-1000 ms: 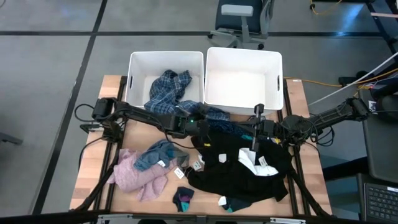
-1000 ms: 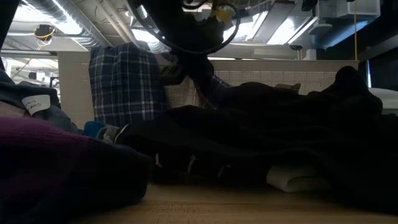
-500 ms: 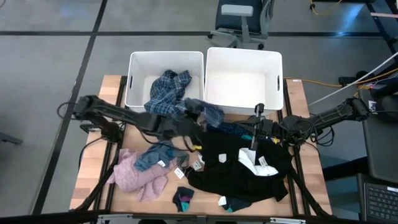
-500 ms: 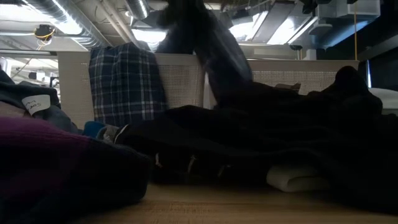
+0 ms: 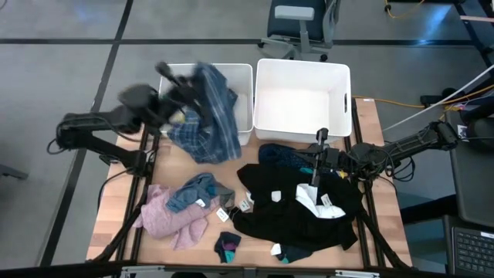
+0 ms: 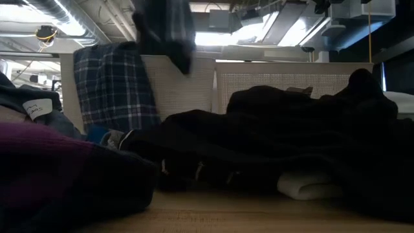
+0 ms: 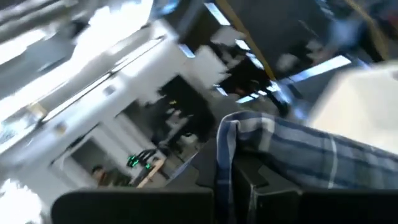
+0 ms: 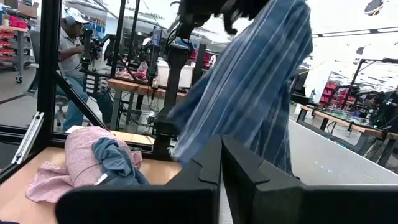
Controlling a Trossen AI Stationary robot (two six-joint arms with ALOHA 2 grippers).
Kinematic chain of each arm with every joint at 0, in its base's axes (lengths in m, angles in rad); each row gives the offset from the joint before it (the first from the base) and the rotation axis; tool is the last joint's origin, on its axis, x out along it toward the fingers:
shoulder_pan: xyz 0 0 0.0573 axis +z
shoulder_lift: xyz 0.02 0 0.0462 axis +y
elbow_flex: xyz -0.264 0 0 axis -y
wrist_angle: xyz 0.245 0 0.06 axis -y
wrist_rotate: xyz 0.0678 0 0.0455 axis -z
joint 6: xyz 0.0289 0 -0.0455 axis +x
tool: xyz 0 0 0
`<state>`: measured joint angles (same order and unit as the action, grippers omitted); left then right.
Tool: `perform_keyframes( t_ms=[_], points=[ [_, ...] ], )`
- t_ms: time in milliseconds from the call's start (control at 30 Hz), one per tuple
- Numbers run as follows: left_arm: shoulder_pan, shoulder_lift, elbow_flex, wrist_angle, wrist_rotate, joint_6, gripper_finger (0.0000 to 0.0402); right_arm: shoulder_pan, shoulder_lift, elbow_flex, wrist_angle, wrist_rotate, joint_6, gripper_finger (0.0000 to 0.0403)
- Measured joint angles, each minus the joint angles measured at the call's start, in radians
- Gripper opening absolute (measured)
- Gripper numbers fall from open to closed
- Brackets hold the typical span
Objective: Sort clothes
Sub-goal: Put the patterned shirt into the left white bin
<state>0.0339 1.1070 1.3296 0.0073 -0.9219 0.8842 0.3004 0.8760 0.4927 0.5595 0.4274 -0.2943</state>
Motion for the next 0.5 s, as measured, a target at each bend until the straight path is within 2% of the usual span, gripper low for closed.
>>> perform_keyframes(
  t_ms=[133, 233, 500],
  points=[
    [0.121, -0.062, 0.001, 0.029, 0.006, -0.087, 0.0002, 0.0, 0.0, 0.0, 0.002, 0.0, 0.0, 0.0017],
    [0.211, -0.07, 0.001, -0.013, 0.008, -0.174, 0.0005, 0.0, 0.0, 0.0, 0.006, 0.0, -0.002, 0.0017],
    [0.408, 0.022, 0.0, -0.236, 0.014, -0.371, 0.0004, 0.0, 0.0, 0.0, 0.008, 0.0, -0.002, 0.0017]
  ],
)
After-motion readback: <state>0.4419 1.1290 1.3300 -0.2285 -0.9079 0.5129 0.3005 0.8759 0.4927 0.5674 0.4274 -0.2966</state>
